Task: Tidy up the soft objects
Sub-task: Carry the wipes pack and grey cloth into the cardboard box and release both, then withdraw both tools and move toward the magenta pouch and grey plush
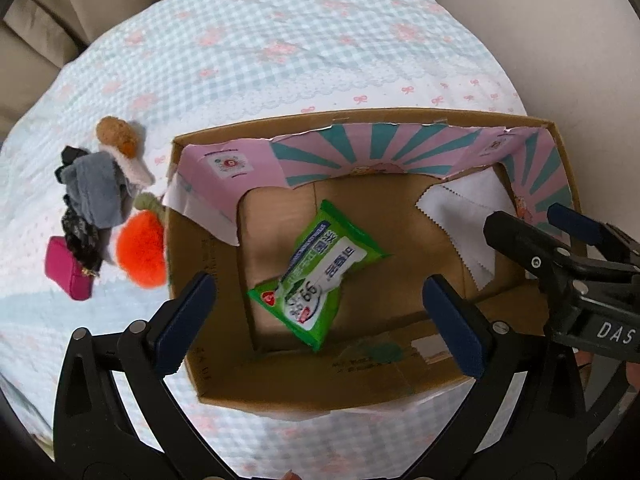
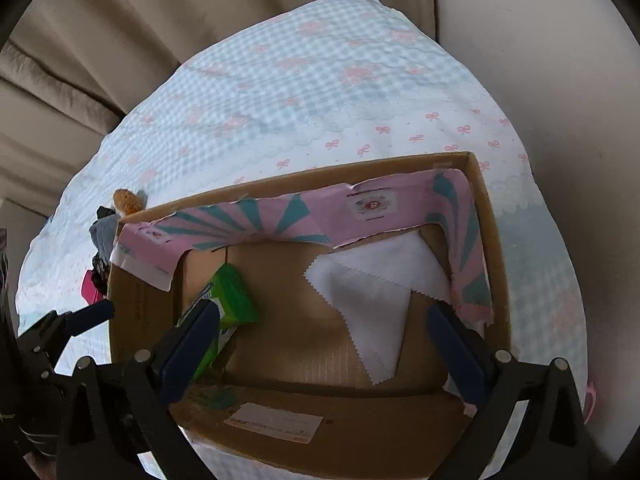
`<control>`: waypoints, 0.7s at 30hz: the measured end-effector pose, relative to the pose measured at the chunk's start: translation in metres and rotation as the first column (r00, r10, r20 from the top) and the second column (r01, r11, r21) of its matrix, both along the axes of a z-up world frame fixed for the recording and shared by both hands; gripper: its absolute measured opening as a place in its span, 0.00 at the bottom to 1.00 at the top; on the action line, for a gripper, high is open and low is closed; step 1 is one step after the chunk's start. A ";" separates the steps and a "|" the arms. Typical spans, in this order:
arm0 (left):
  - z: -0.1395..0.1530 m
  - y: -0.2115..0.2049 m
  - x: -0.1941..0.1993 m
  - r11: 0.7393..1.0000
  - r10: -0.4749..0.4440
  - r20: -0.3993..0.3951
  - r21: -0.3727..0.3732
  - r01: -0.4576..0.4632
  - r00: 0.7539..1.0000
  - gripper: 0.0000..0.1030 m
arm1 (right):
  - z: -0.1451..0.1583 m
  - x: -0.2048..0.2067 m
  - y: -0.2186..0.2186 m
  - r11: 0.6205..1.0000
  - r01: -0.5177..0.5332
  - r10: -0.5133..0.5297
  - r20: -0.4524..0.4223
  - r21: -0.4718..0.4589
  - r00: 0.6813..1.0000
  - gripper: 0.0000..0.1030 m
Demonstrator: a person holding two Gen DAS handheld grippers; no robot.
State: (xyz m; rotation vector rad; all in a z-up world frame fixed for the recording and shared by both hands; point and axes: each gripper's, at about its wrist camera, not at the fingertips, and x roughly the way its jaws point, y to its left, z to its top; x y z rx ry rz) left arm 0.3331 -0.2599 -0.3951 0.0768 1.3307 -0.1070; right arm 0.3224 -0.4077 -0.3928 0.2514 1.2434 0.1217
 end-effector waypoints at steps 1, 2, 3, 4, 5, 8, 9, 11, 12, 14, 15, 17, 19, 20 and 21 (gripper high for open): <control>0.000 -0.001 -0.001 1.000 -0.004 0.001 0.008 0.004 1.000 1.00 | 0.002 -0.001 0.001 1.000 -0.006 0.006 0.006 -0.002 1.000 1.00; 0.001 -0.001 -0.002 1.000 -0.007 0.003 0.018 0.007 1.000 1.00 | 0.003 -0.003 0.002 1.000 -0.009 0.009 0.014 -0.007 1.000 1.00; 0.003 -0.002 -0.003 1.000 -0.007 0.006 0.023 0.007 1.000 1.00 | 0.005 -0.004 0.002 1.000 -0.011 0.011 0.020 -0.010 1.000 1.00; 0.005 -0.003 -0.004 1.000 -0.008 0.009 0.016 0.008 1.000 1.00 | 0.008 -0.007 0.002 1.000 -0.013 0.013 0.034 -0.014 0.999 1.00; 0.008 -0.003 -0.006 1.000 -0.009 0.011 0.007 0.009 1.000 1.00 | 0.012 -0.009 0.002 1.000 -0.015 0.016 0.044 -0.024 0.999 1.00; 0.022 -0.006 -0.010 1.000 -0.012 0.028 -0.009 0.012 1.000 1.00 | 0.026 -0.017 0.001 0.999 -0.019 0.022 0.067 -0.046 0.998 1.00; 0.028 -0.006 -0.011 1.000 -0.015 0.037 -0.015 0.015 0.999 1.00 | 0.032 -0.019 0.000 0.999 -0.017 0.020 0.074 -0.048 0.997 1.00; 0.041 -0.007 -0.015 0.999 -0.020 0.055 -0.025 0.021 0.998 1.00 | 0.047 -0.025 -0.002 0.999 -0.003 0.008 0.096 -0.052 0.995 1.00; 0.048 -0.007 -0.017 0.999 -0.021 0.063 -0.026 0.023 0.998 1.00 | 0.053 -0.027 -0.003 0.999 0.004 0.002 0.104 -0.052 0.995 1.00; 0.064 -0.003 -0.024 0.999 -0.019 0.088 -0.035 0.023 0.996 1.00 | 0.067 -0.032 -0.004 0.998 0.019 -0.012 0.115 -0.063 0.993 1.00; 0.072 -0.001 -0.027 0.999 -0.019 0.100 -0.042 0.024 0.995 1.00 | 0.075 -0.035 -0.004 0.997 0.027 -0.019 0.117 -0.069 0.993 1.00; 0.086 0.003 -0.034 0.999 -0.017 0.119 -0.049 0.023 0.993 1.00 | 0.088 -0.041 -0.002 0.997 0.038 -0.028 0.132 -0.069 0.991 1.00; 0.103 0.007 -0.044 0.998 -0.011 0.135 -0.059 0.019 0.991 1.00 | 0.103 -0.049 0.000 0.996 0.044 -0.032 0.152 -0.077 0.988 1.00; 0.110 0.009 -0.048 0.998 -0.009 0.143 -0.062 0.018 0.990 1.00 | 0.110 -0.053 0.001 0.996 0.047 -0.033 0.160 -0.081 0.987 1.00; 0.119 0.012 -0.052 0.998 -0.006 0.154 -0.064 0.016 0.988 1.00 | 0.118 -0.057 0.002 0.995 0.051 -0.036 0.170 -0.086 0.985 1.00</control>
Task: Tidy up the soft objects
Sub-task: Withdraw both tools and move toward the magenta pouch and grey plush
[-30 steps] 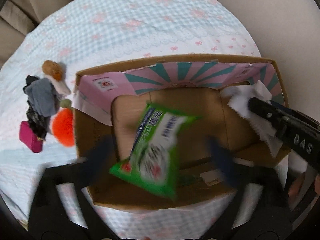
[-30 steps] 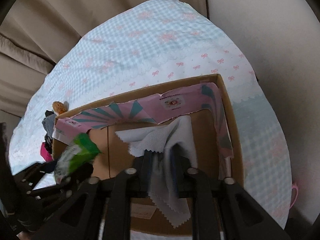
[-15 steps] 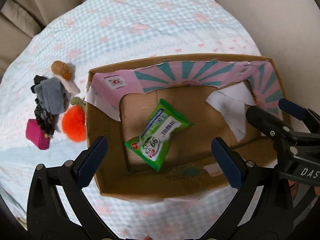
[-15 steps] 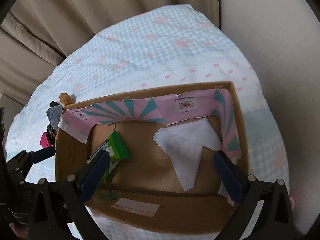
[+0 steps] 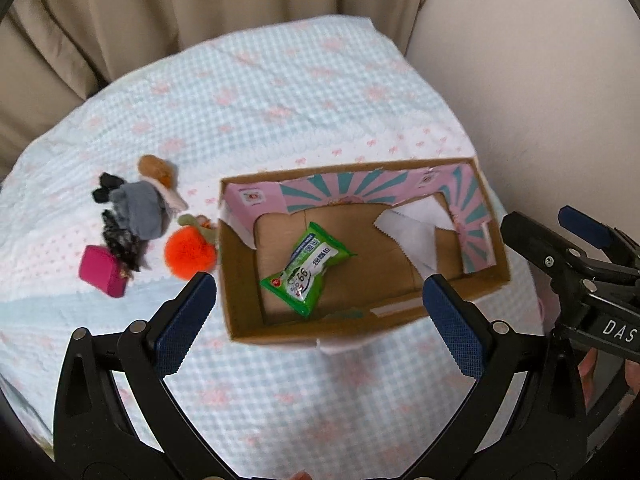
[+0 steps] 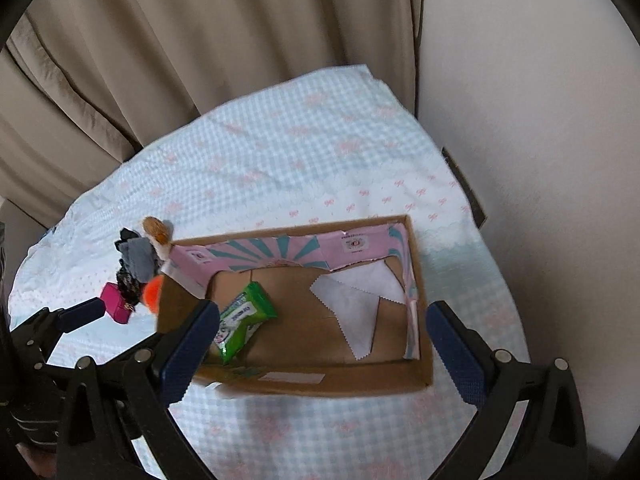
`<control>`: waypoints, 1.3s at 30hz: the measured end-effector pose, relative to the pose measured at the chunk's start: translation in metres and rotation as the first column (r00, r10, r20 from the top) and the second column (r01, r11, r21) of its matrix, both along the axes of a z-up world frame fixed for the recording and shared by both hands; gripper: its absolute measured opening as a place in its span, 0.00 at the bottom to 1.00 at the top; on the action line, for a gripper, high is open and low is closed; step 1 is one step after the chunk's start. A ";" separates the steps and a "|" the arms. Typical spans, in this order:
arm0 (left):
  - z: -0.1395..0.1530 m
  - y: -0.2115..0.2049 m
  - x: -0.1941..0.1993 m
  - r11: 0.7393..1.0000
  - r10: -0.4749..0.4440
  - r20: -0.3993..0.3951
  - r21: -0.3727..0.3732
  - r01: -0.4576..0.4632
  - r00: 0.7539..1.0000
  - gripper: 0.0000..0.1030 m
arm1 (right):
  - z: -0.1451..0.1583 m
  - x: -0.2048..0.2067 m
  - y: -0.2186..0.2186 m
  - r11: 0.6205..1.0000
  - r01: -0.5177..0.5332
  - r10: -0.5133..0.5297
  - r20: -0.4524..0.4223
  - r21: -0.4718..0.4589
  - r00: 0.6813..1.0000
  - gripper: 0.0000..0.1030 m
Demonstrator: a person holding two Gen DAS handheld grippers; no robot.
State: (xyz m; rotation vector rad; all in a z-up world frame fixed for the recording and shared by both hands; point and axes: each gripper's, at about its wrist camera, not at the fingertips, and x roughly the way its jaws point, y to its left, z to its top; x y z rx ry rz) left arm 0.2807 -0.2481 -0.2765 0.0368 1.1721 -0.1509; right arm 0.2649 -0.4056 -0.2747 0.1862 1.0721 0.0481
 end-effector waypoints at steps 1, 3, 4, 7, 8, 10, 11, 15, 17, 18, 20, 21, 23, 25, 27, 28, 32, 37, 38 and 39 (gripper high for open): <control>0.009 0.002 -0.006 1.000 0.003 0.013 0.004 -0.003 1.000 1.00 | 0.011 -0.006 0.002 1.000 0.005 -0.005 0.011 -0.008 1.000 1.00; 0.027 0.009 -0.018 1.000 0.002 0.040 0.004 -0.002 0.999 1.00 | 0.028 -0.015 0.003 1.000 0.018 -0.017 0.027 -0.019 0.999 1.00; 0.038 0.014 -0.026 1.000 0.000 0.061 -0.002 0.001 0.998 1.00 | 0.040 -0.022 0.005 0.999 0.028 -0.027 0.041 -0.024 0.999 1.00; 0.059 0.025 -0.042 1.000 0.006 0.107 -0.002 -0.006 0.994 1.00 | 0.068 -0.038 0.010 0.998 0.034 -0.030 0.091 -0.043 0.995 1.00; 0.067 0.030 -0.048 1.000 0.008 0.125 -0.003 -0.008 0.992 1.00 | 0.075 -0.042 0.011 0.998 0.033 -0.028 0.104 -0.048 0.994 1.00; 0.081 0.040 -0.059 1.000 0.015 0.151 -0.008 -0.013 0.988 1.00 | 0.091 -0.053 0.017 0.998 0.032 -0.024 0.130 -0.053 0.991 1.00; 0.088 0.044 -0.065 1.000 0.015 0.166 -0.014 -0.013 0.986 1.00 | 0.098 -0.058 0.019 0.998 0.033 -0.025 0.142 -0.053 0.990 1.00; 0.114 0.064 -0.093 1.000 0.003 0.226 -0.014 0.001 0.974 1.00 | 0.124 -0.082 0.033 0.997 0.046 -0.034 0.205 -0.056 0.978 1.00; 0.123 0.077 -0.106 1.000 0.000 0.247 -0.011 0.003 0.969 1.00 | 0.136 -0.094 0.042 0.997 0.051 -0.036 0.230 -0.062 0.973 1.00; 0.128 0.085 -0.114 1.000 0.001 0.256 -0.014 0.002 0.967 1.00 | 0.140 -0.099 0.046 0.996 0.052 -0.034 0.239 -0.066 0.970 1.00; 0.136 0.104 -0.128 1.000 0.010 0.268 -0.022 -0.004 0.963 1.00 | 0.150 -0.110 0.058 0.996 0.047 -0.025 0.256 -0.080 0.966 1.00; 0.138 0.112 -0.134 1.000 0.014 0.272 -0.027 -0.007 0.962 1.00 | 0.154 -0.116 0.064 0.995 0.046 -0.022 0.261 -0.087 0.965 1.00; 0.144 0.131 -0.146 0.999 0.031 0.282 -0.044 -0.019 0.959 1.00 | 0.161 -0.128 0.079 0.993 0.047 -0.016 0.275 -0.104 0.961 1.00; 0.148 0.155 -0.158 0.997 0.049 0.289 -0.063 -0.032 0.956 1.00 | 0.168 -0.140 0.096 0.991 0.059 -0.023 0.290 -0.117 0.957 1.00; 0.151 0.178 -0.167 0.996 0.067 0.290 -0.082 -0.044 0.955 1.00 | 0.172 -0.149 0.112 0.992 0.058 -0.020 0.304 -0.116 0.952 1.00; 0.153 0.191 -0.172 0.994 0.076 0.288 -0.094 -0.050 0.955 1.00 | 0.173 -0.153 0.125 0.992 0.051 -0.013 0.308 -0.115 0.951 1.00; 0.157 0.249 -0.189 0.987 0.142 0.288 -0.115 -0.113 0.947 1.00 | 0.178 -0.165 0.167 0.993 0.048 -0.009 0.341 -0.107 0.940 1.00; 0.156 0.314 -0.195 0.976 0.205 0.278 -0.128 -0.175 0.939 1.00 | 0.181 -0.163 0.226 0.996 0.027 0.007 0.370 -0.087 0.929 1.00; 0.156 0.323 -0.195 0.975 0.210 0.276 -0.131 -0.180 0.938 1.00 | 0.181 -0.161 0.236 0.997 0.024 0.007 0.370 -0.078 0.929 1.00; 0.155 0.335 -0.195 0.973 0.217 0.275 -0.134 -0.186 0.937 1.00 | 0.180 -0.159 0.246 0.997 0.021 0.006 0.369 -0.070 0.929 1.00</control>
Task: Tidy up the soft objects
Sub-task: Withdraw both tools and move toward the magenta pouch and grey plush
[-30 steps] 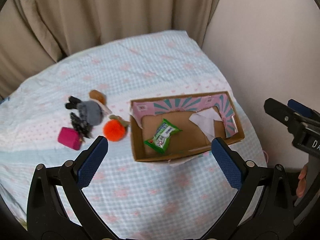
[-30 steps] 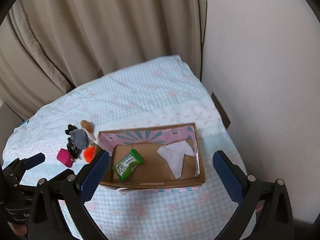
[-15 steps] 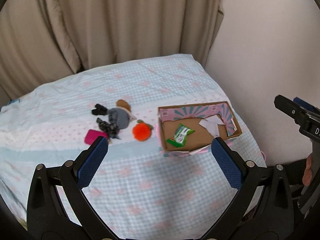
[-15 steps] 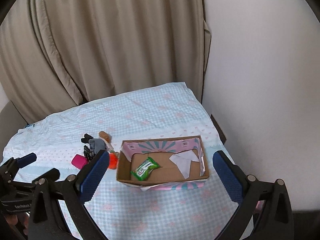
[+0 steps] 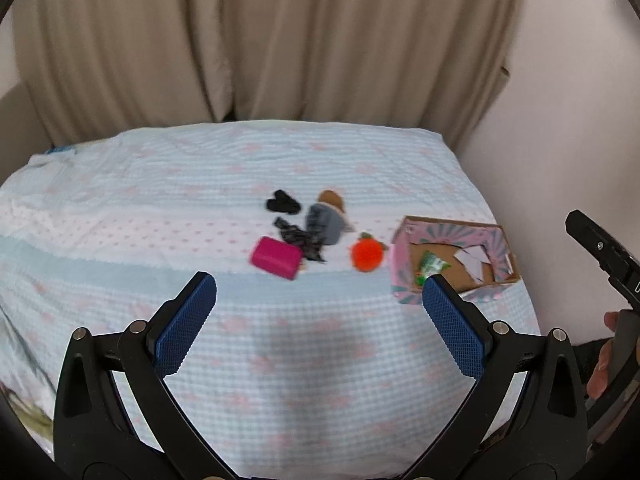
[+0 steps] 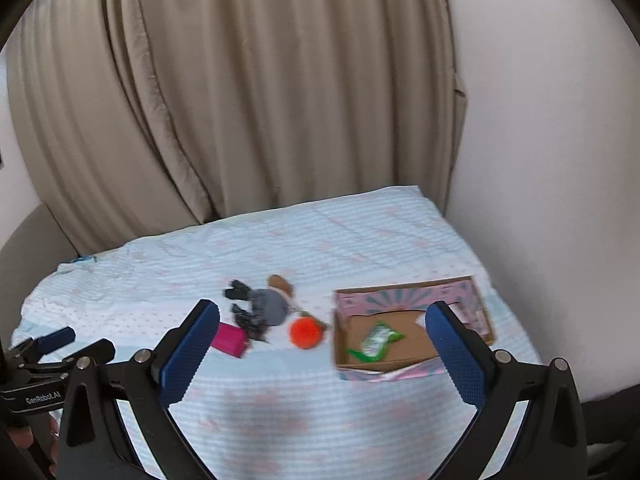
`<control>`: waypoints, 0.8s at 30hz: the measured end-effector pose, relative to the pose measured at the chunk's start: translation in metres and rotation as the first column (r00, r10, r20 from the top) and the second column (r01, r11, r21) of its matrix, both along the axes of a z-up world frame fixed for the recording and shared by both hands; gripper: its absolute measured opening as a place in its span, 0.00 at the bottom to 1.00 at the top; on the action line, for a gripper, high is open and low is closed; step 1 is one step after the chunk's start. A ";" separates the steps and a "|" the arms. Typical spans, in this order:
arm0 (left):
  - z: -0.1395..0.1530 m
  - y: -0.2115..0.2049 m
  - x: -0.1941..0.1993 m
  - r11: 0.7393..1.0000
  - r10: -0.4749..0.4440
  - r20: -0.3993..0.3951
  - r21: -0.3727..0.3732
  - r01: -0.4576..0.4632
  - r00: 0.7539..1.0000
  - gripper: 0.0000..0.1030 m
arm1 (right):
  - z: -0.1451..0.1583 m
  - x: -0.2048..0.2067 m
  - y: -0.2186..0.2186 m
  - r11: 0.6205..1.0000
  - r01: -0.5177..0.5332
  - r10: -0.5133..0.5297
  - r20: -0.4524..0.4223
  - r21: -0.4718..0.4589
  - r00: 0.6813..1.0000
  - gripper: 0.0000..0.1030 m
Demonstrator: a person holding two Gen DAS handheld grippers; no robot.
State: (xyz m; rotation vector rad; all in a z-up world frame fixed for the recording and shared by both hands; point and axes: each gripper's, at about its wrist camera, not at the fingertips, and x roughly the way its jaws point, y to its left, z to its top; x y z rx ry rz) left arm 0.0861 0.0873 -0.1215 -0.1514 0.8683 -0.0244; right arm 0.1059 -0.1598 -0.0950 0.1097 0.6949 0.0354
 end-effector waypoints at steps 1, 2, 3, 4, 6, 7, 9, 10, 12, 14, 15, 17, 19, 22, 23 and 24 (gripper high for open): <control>-0.001 0.011 0.002 1.000 0.003 0.000 -0.002 -0.003 1.000 1.00 | -0.002 0.004 0.012 1.000 0.000 0.000 -0.002 0.007 1.000 1.00; -0.002 0.022 0.004 1.000 0.003 -0.002 -0.003 -0.003 1.000 1.00 | -0.004 0.006 0.021 1.000 0.001 -0.001 -0.004 0.010 1.000 1.00; -0.005 0.031 0.007 1.000 0.001 -0.006 -0.004 -0.001 1.000 1.00 | -0.006 0.009 0.030 1.000 0.003 -0.003 -0.009 0.015 1.000 1.00; -0.007 0.041 0.010 1.000 -0.003 -0.009 -0.006 0.003 1.000 1.00 | -0.011 0.012 0.040 1.000 0.005 -0.005 -0.017 0.023 1.000 1.00; -0.012 0.058 0.017 1.000 -0.018 -0.007 -0.006 0.018 1.000 1.00 | -0.017 0.017 0.055 0.999 0.013 -0.012 -0.028 0.034 1.000 1.00; -0.017 0.067 0.022 0.999 -0.034 -0.008 -0.004 0.034 0.999 1.00 | -0.022 0.021 0.065 0.999 0.018 -0.016 -0.039 0.039 0.999 1.00; -0.025 0.078 0.030 0.999 -0.048 -0.024 0.003 0.049 0.999 1.00 | -0.032 0.030 0.080 0.999 0.030 -0.028 -0.059 0.044 0.998 1.00; -0.033 0.086 0.038 0.999 -0.054 -0.040 -0.002 0.054 0.998 1.00 | -0.037 0.032 0.085 0.998 0.038 -0.035 -0.067 0.045 0.997 1.00; -0.044 0.098 0.049 0.998 -0.055 -0.068 -0.025 0.053 0.996 1.00 | -0.046 0.040 0.095 0.998 0.050 -0.046 -0.082 0.048 0.996 1.00; -0.060 0.107 0.064 0.998 -0.044 -0.098 -0.055 0.039 0.994 1.00 | -0.058 0.051 0.103 0.996 0.064 -0.058 -0.098 0.058 0.994 1.00; -0.068 0.110 0.071 0.997 -0.037 -0.115 -0.070 0.029 0.993 1.00 | -0.065 0.058 0.108 0.995 0.070 -0.063 -0.105 0.065 0.992 1.00; -0.087 0.118 0.088 0.993 -0.017 -0.157 -0.114 -0.001 0.987 1.00 | -0.075 0.071 0.114 0.995 0.076 -0.067 -0.119 0.069 0.991 1.00; -0.107 0.123 0.103 0.987 0.001 -0.197 -0.156 -0.033 0.980 1.00 | -0.089 0.090 0.119 0.994 0.080 -0.070 -0.140 0.071 0.988 1.00; -0.137 0.123 0.125 0.977 0.027 -0.255 -0.200 -0.080 0.967 1.00 | -0.110 0.119 0.125 0.995 0.073 -0.060 -0.170 0.071 0.984 1.00; -0.149 0.122 0.133 0.970 0.036 -0.277 -0.221 -0.100 0.960 1.00 | -0.116 0.127 0.126 0.995 0.070 -0.056 -0.177 0.070 0.983 1.00; -0.162 0.122 0.143 0.961 0.048 -0.302 -0.244 -0.126 0.952 1.00 | -0.126 0.138 0.126 0.995 0.064 -0.050 -0.189 0.072 0.981 1.00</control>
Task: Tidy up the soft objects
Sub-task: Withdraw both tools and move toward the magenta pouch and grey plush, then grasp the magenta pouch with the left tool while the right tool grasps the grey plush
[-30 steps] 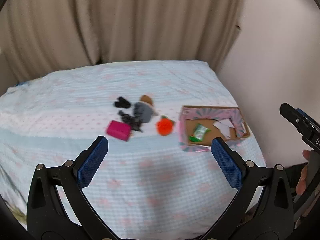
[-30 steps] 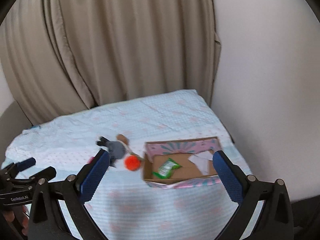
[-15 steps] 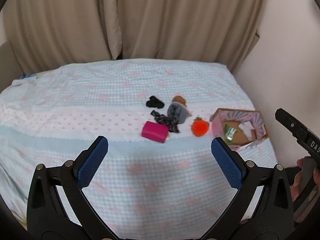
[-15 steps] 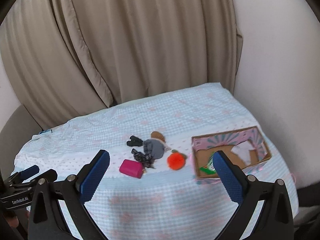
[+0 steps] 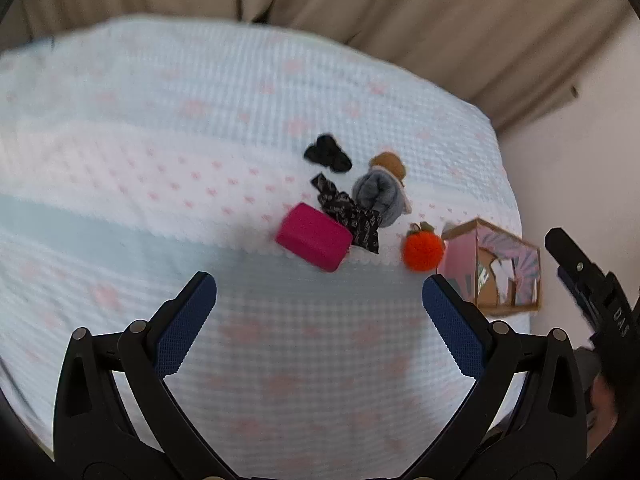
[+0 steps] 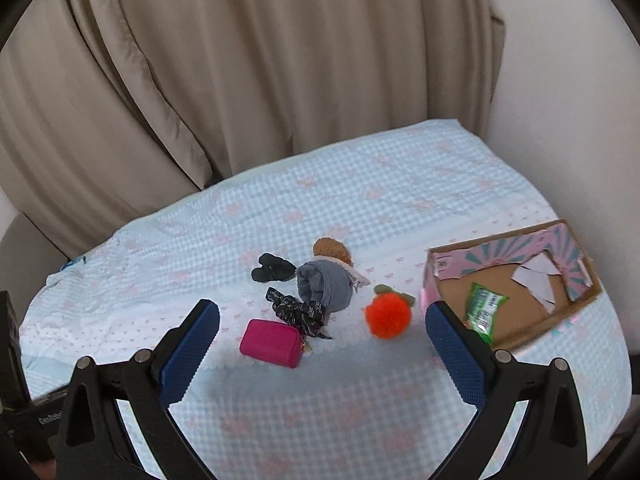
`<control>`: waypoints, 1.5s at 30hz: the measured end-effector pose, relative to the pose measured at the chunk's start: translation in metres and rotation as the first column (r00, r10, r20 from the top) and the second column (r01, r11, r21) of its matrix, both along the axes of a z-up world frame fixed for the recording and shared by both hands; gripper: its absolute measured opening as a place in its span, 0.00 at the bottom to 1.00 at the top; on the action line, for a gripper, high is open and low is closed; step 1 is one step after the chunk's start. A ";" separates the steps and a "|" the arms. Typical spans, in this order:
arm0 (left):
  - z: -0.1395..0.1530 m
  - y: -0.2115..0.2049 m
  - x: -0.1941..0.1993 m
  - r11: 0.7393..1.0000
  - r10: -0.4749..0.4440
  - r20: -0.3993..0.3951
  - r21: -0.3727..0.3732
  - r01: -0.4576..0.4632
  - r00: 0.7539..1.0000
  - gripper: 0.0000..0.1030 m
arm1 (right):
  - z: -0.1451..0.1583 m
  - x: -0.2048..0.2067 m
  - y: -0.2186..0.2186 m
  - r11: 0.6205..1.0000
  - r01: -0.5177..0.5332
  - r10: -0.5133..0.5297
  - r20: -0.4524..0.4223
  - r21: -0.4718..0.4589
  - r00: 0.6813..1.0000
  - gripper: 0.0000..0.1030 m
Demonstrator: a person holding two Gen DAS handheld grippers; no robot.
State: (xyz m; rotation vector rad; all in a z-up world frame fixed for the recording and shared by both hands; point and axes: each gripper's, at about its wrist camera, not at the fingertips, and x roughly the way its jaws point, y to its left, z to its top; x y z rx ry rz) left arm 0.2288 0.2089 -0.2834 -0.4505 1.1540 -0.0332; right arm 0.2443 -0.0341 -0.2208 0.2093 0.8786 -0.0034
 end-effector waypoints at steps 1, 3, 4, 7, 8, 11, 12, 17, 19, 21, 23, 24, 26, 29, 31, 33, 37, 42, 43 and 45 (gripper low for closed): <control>-0.011 -0.001 0.007 1.000 0.018 -0.021 -0.018 -0.019 1.000 1.00 | -0.007 0.008 0.000 1.000 -0.005 0.005 -0.009 0.003 1.000 1.00; -0.038 -0.003 0.026 0.996 0.063 -0.074 -0.062 -0.068 0.995 1.00 | -0.026 0.030 -0.001 1.000 -0.018 0.018 -0.037 0.017 0.999 1.00; -0.050 -0.005 0.035 0.993 0.082 -0.098 -0.079 -0.090 0.992 1.00 | -0.037 0.042 -0.002 0.999 -0.025 0.026 -0.053 0.024 0.998 1.00; -0.084 -0.009 0.057 0.978 0.146 -0.162 -0.123 -0.167 0.976 1.00 | -0.067 0.070 -0.004 0.998 -0.045 0.050 -0.094 0.049 0.994 1.00; -0.096 -0.010 0.063 0.972 0.166 -0.181 -0.137 -0.192 0.969 1.00 | -0.077 0.078 -0.005 0.997 -0.049 0.055 -0.107 0.058 0.993 1.00; -0.125 -0.014 0.083 0.952 0.222 -0.231 -0.158 -0.262 0.947 1.00 | -0.109 0.101 -0.008 0.993 -0.055 0.070 -0.148 0.100 0.987 1.00; -0.136 -0.016 0.089 0.944 0.241 -0.247 -0.164 -0.286 0.939 1.00 | -0.119 0.108 -0.009 0.992 -0.054 0.072 -0.161 0.112 0.984 1.00; -0.186 -0.016 0.111 0.888 0.350 -0.310 -0.189 -0.418 0.884 0.99 | -0.162 0.133 -0.016 0.983 -0.023 0.064 -0.218 0.185 0.974 1.00; -0.204 -0.017 0.118 0.872 0.380 -0.331 -0.182 -0.453 0.864 0.99 | -0.178 0.144 -0.015 0.979 -0.008 0.057 -0.237 0.203 0.970 1.00; -0.217 -0.018 0.123 0.865 0.398 -0.354 -0.164 -0.475 0.846 0.99 | -0.191 0.154 -0.012 0.976 -0.003 0.059 -0.249 0.219 0.967 1.00; -0.230 -0.021 0.125 0.850 0.426 -0.362 -0.154 -0.504 0.829 0.99 | -0.201 0.163 -0.009 0.974 -0.001 0.061 -0.258 0.225 0.964 1.00; -0.234 -0.022 0.126 0.847 0.433 -0.365 -0.148 -0.511 0.824 0.99 | -0.207 0.167 -0.008 0.974 0.000 0.062 -0.265 0.228 0.962 1.00; -0.243 -0.024 0.124 0.833 0.457 -0.374 -0.138 -0.535 0.807 0.99 | -0.220 0.178 -0.005 0.973 0.002 0.069 -0.296 0.233 0.953 1.00; -0.246 -0.029 0.128 0.835 0.474 -0.364 -0.103 -0.540 0.802 0.99 | -0.237 0.187 -0.003 0.971 0.011 0.069 -0.326 0.238 0.943 1.00; -0.247 -0.032 0.130 0.837 0.478 -0.356 -0.091 -0.539 0.803 0.99 | -0.248 0.190 -0.003 0.969 0.031 0.059 -0.354 0.244 0.933 1.00; -0.247 -0.033 0.129 0.826 0.493 -0.358 -0.093 -0.555 0.793 0.97 | -0.254 0.192 -0.003 0.967 0.044 0.053 -0.364 0.252 0.930 0.98; -0.248 -0.032 0.127 0.815 0.513 -0.360 -0.083 -0.574 0.779 0.88 | -0.258 0.192 -0.003 0.969 0.046 0.051 -0.374 0.244 0.926 0.86; -0.246 -0.041 0.124 0.864 0.473 -0.344 -0.003 -0.504 0.811 0.75 | -0.261 0.192 -0.006 0.970 0.047 0.048 -0.373 0.240 0.927 0.71; -0.245 -0.044 0.125 0.872 0.462 -0.341 0.009 -0.489 0.819 0.72 | -0.261 0.192 -0.005 0.971 0.042 0.050 -0.368 0.236 0.928 0.69; -0.244 -0.048 0.126 0.878 0.454 -0.336 0.010 -0.479 0.825 0.65 | -0.259 0.191 -0.004 0.974 0.031 0.055 -0.363 0.225 0.930 0.63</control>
